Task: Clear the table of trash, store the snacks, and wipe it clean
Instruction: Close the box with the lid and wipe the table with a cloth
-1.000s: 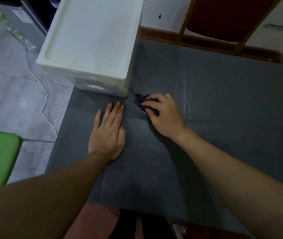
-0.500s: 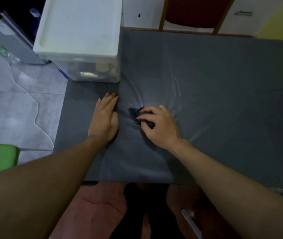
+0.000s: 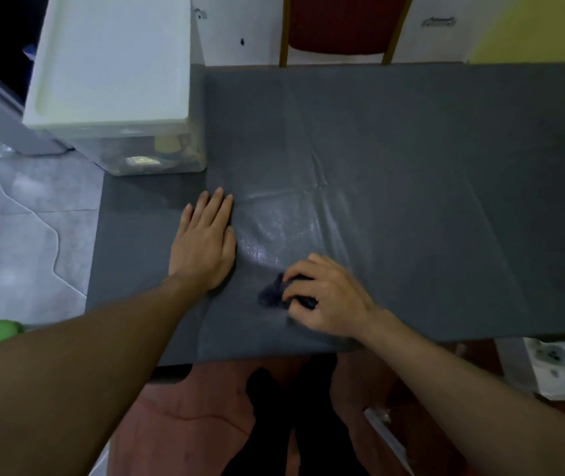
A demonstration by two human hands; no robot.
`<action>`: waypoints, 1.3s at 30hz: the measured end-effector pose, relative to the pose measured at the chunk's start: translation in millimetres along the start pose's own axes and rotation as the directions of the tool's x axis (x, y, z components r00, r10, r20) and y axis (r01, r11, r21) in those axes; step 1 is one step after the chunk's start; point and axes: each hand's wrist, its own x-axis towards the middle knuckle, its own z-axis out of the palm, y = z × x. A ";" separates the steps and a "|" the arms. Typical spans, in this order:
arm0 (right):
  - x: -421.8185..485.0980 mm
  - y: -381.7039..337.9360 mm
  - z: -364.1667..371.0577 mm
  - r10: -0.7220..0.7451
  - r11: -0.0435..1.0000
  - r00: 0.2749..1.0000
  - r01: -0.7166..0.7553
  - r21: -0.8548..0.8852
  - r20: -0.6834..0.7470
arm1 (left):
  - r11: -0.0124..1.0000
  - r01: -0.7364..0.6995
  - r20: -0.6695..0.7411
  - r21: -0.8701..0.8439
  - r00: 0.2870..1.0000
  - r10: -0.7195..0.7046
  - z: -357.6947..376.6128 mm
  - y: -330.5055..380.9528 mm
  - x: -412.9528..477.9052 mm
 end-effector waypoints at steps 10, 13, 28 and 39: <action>-20.5 21.1 -8.6 0.140 0.976 0.980 -0.160 -0.145 -0.139 | 0.999 -0.040 0.023 -0.017 0.999 0.040 14.7 59.2 47.4; -16.8 54.9 -29.5 0.177 0.951 0.963 -0.220 -0.215 -0.201 | 1.000 -0.008 0.021 -0.020 1.000 0.008 17.9 71.9 72.7; 61.1 147.7 -64.6 0.446 0.827 0.759 -0.552 -0.106 -0.475 | 0.982 0.136 0.051 0.133 0.988 -0.144 33.4 98.6 126.9; 129.1 212.9 -89.5 0.310 0.903 0.877 -0.393 -0.175 -0.368 | 0.981 0.130 0.071 0.147 0.987 -0.141 32.3 99.7 126.8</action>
